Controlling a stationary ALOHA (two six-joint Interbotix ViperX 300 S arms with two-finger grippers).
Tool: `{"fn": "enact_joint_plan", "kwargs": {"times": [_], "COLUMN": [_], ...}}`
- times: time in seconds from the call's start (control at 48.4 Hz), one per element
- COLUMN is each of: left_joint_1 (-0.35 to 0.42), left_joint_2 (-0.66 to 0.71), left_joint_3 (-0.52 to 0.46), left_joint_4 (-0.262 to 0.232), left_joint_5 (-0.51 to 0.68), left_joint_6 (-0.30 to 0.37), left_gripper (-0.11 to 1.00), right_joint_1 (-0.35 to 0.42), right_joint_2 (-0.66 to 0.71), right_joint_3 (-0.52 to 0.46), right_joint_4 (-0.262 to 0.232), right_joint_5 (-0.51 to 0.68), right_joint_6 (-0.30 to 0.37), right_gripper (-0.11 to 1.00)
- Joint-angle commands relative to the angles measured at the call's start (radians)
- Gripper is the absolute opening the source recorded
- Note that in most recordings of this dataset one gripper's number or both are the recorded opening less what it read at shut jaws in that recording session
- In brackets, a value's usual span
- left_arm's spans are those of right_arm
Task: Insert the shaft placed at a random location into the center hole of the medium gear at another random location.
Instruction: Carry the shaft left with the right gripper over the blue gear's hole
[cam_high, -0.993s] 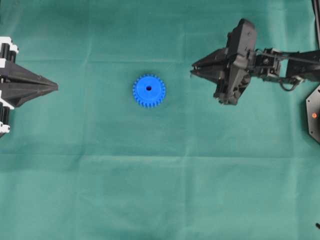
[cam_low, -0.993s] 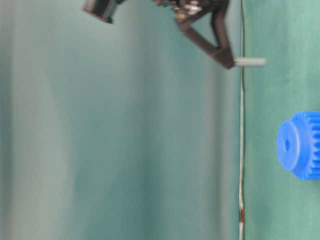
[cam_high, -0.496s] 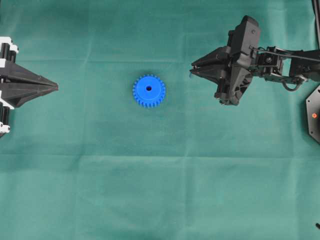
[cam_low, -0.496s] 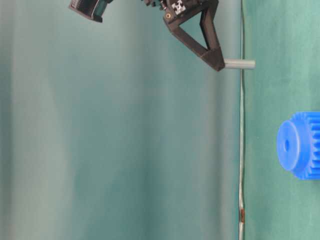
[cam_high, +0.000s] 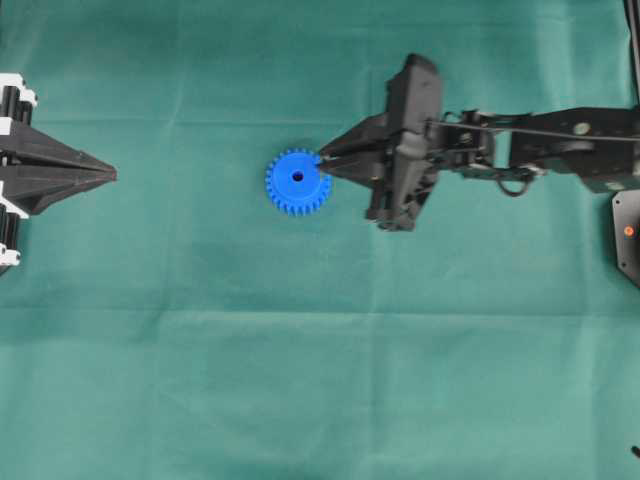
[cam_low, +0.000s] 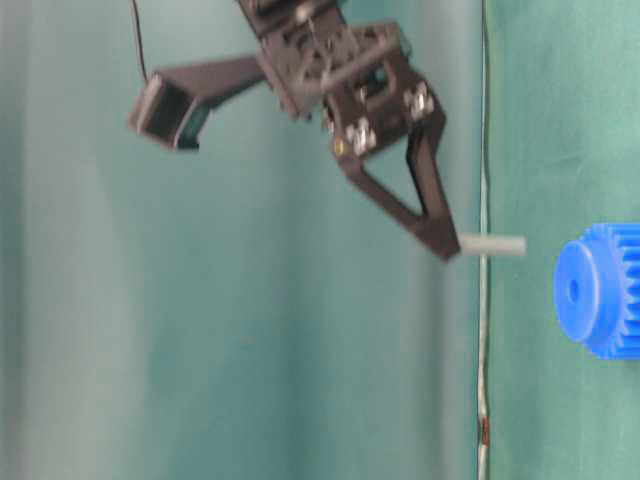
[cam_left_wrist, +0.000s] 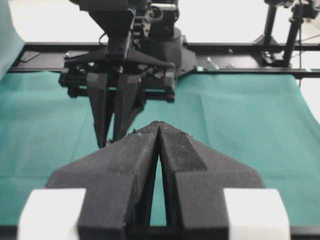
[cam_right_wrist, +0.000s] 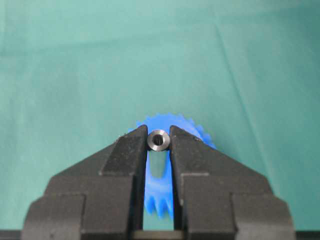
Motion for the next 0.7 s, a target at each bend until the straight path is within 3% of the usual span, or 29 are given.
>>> {"fn": "enact_joint_plan", "kwargs": {"times": [0.0, 0.683], "left_joint_1": [0.0, 0.0], "left_joint_2": [0.006, 0.008], "left_joint_3": [-0.026, -0.025], "left_joint_4": [0.003, 0.003], "left_joint_5": [-0.003, 0.006], "left_joint_6": [-0.003, -0.011], "left_gripper": [0.0, 0.0], "right_joint_1": [0.008, 0.011], "right_joint_2": [0.017, 0.097], "right_joint_3": [-0.061, -0.094], "right_joint_4": [0.003, 0.005], "right_joint_5": [-0.008, -0.023], "right_joint_6": [0.002, 0.002], "right_gripper": [0.14, 0.14]}}
